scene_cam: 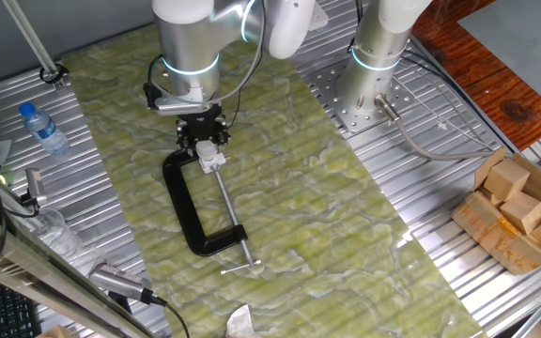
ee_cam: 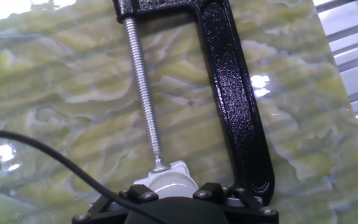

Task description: Install the light bulb by rotating it

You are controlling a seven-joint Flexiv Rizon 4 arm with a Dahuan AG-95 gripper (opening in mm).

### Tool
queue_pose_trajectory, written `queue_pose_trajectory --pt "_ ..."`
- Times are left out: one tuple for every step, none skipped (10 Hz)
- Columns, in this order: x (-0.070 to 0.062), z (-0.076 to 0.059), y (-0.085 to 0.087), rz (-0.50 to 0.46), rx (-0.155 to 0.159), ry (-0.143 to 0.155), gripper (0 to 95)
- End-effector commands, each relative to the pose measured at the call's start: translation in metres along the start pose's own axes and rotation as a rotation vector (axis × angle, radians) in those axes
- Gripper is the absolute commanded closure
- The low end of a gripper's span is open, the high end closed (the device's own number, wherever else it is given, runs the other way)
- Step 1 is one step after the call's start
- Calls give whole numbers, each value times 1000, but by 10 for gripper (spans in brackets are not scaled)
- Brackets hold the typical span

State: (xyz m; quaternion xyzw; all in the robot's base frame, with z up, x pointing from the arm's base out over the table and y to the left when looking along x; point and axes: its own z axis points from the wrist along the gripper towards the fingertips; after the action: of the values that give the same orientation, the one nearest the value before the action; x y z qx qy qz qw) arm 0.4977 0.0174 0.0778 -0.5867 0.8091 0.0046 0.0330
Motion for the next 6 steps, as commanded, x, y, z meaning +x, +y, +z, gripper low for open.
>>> queue_pose_trajectory --pt "0 0 0 -7 1 -1 380" --pt "0 0 -1 -21 2 -1 380" --pt "0 0 -1 -29 2 -2 380" --pt "0 0 -1 -31 1 -2 380" --pt "0 0 -1 -31 1 -1 380" --pt "0 0 -1 -32 1 -1 380"
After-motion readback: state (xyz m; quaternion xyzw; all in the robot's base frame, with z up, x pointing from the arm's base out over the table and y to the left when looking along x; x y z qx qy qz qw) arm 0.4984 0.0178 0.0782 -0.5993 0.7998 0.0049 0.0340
